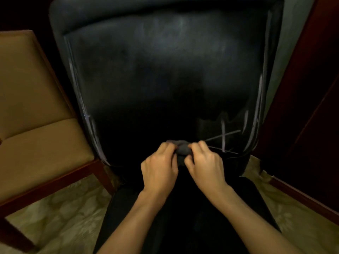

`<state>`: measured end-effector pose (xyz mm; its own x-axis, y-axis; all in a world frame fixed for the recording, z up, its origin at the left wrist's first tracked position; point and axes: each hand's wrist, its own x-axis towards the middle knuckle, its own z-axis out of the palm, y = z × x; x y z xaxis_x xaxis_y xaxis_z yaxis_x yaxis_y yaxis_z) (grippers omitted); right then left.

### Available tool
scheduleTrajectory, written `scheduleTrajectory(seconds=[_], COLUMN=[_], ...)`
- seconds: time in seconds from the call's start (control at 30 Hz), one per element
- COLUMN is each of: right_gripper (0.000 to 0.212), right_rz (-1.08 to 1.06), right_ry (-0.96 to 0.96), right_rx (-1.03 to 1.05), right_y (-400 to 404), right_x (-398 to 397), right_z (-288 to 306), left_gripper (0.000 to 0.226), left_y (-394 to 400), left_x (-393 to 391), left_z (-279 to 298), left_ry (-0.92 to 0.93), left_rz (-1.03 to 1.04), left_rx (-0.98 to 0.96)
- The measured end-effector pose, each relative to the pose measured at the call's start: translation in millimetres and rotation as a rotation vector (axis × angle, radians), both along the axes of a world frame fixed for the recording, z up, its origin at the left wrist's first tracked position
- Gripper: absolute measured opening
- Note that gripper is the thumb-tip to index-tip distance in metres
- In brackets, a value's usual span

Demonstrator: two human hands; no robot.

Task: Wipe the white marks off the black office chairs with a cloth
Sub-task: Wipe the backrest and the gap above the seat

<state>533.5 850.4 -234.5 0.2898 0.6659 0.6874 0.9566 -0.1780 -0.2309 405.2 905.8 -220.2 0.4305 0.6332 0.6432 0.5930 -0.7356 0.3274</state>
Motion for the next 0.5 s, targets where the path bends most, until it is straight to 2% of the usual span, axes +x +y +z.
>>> scheduleTrajectory(seconds=[0.07, 0.13, 0.2, 0.27, 0.37, 0.5], right_gripper=[0.023, 0.032, 0.031, 0.026, 0.02, 0.021], right_rz=[-0.005, 0.002, -0.052, -0.119, -0.127, -0.098], right_ry=[0.01, -0.02, -0.071, -0.11, -0.122, -0.073], right_rx=[0.01, 0.141, 0.298, 0.337, 0.211, 0.071], right_y=[-13, -16, -18, -14, -4, -11], right_x=[5, 10, 20, 32, 42, 35], right_z=[13, 46, 85, 108, 94, 28], left_gripper=[0.017, 0.019, 0.02, 0.017, 0.02, 0.03], left_y=[-7, -7, -9, -9, -4, -6], left_x=[4, 12, 29, 45, 57, 45], left_z=[9, 34, 69, 92, 81, 14], left_ry=[-0.021, -0.127, -0.246, -0.267, -0.178, -0.025], left_rz=[-0.023, -0.039, -0.061, -0.067, -0.062, -0.052], left_rx=[0.026, 0.119, 0.209, 0.213, 0.162, 0.089])
